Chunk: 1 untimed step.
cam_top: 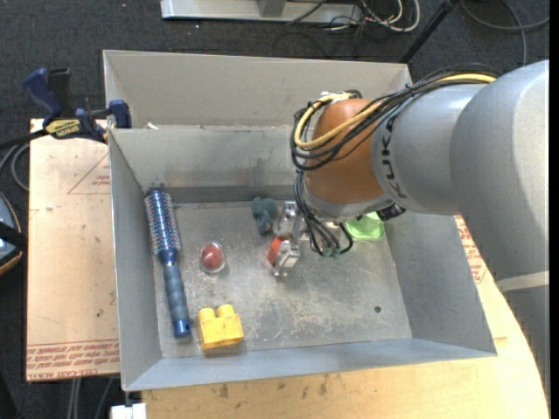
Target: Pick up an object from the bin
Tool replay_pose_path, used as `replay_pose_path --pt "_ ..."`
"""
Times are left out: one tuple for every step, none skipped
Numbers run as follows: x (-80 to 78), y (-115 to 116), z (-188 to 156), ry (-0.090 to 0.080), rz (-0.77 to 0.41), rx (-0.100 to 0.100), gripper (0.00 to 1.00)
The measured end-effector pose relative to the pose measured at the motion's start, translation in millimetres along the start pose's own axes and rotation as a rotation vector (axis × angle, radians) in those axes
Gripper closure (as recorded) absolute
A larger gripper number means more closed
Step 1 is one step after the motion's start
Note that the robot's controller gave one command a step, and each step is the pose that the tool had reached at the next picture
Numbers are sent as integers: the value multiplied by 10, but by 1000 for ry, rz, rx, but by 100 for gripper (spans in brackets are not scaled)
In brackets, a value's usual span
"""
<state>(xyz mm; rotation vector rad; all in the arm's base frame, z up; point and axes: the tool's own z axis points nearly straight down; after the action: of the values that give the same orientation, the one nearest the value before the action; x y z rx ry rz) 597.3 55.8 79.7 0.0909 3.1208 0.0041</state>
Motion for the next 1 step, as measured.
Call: replay_pose_path --pt "34 39 -1119 9 -63 1 100"
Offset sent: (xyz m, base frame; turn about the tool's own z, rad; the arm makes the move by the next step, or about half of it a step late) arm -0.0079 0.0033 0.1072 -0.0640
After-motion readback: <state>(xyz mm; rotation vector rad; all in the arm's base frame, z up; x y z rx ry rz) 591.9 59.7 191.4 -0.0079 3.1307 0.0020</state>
